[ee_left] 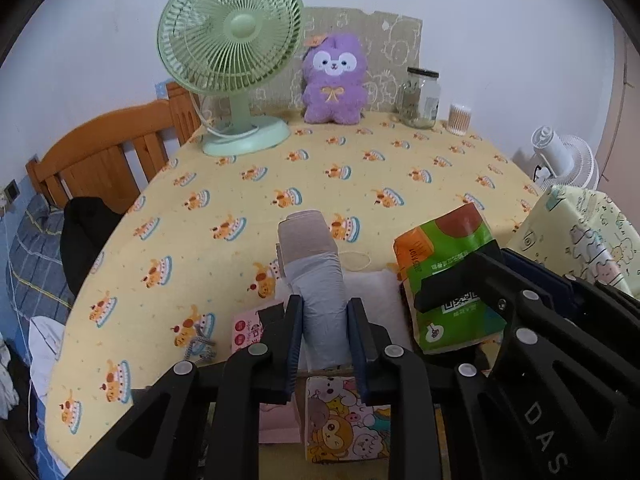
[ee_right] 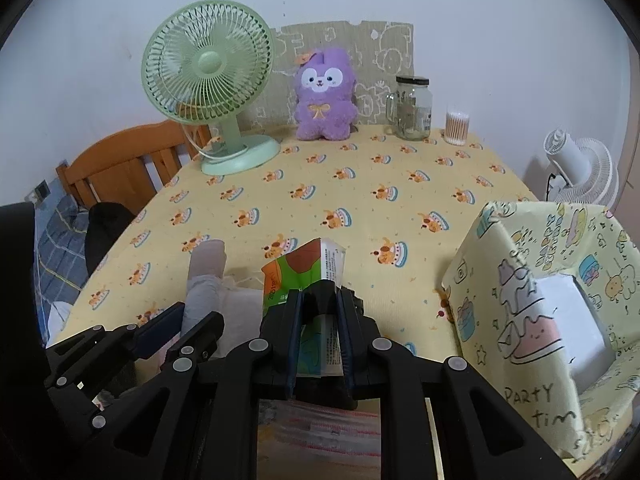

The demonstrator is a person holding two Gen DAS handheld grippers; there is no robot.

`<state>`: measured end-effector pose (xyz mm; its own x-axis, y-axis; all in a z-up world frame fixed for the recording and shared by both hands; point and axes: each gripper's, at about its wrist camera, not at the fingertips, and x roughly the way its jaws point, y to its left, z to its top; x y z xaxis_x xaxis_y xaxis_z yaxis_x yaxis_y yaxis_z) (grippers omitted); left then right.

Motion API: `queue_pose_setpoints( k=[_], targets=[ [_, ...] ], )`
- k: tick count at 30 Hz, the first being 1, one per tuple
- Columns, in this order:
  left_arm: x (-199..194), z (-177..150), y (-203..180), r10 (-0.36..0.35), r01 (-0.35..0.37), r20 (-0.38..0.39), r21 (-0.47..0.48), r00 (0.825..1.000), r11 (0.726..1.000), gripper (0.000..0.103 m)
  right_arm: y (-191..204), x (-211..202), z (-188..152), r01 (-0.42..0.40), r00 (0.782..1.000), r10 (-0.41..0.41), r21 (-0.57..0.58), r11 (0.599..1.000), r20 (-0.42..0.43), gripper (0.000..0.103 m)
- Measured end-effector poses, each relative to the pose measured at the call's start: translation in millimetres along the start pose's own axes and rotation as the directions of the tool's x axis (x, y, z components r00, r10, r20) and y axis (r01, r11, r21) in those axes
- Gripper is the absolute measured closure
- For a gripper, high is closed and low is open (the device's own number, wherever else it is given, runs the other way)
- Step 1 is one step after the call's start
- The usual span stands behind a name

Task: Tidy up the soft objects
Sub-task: 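Close the right tool on the green tissue pack while the left tool grips the white rolled cloth, then lift and carry both held items over the patterned paper box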

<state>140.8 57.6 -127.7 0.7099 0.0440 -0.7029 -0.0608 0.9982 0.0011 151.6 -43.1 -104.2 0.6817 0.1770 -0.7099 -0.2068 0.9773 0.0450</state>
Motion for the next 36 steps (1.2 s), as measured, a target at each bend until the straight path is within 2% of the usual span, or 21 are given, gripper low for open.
queue_pose_setpoints(
  k=[19, 36],
  targets=[
    [-69.0, 16.0, -21.1, -0.007, 0.002, 0.124, 0.046, 0.992, 0.999, 0.082, -8.2, -66.4, 17.1, 0.001, 0.995, -0.001, 0.004, 1.000, 0.101, 0.083],
    [-99.6, 21.8, -47.7, -0.019, 0.009, 0.184, 0.055, 0.983, 0.998, 0.082, -28.3, -102.9, 24.2, 0.004, 0.989, -0.002, -0.008, 1.000, 0.149, 0.083]
  ],
)
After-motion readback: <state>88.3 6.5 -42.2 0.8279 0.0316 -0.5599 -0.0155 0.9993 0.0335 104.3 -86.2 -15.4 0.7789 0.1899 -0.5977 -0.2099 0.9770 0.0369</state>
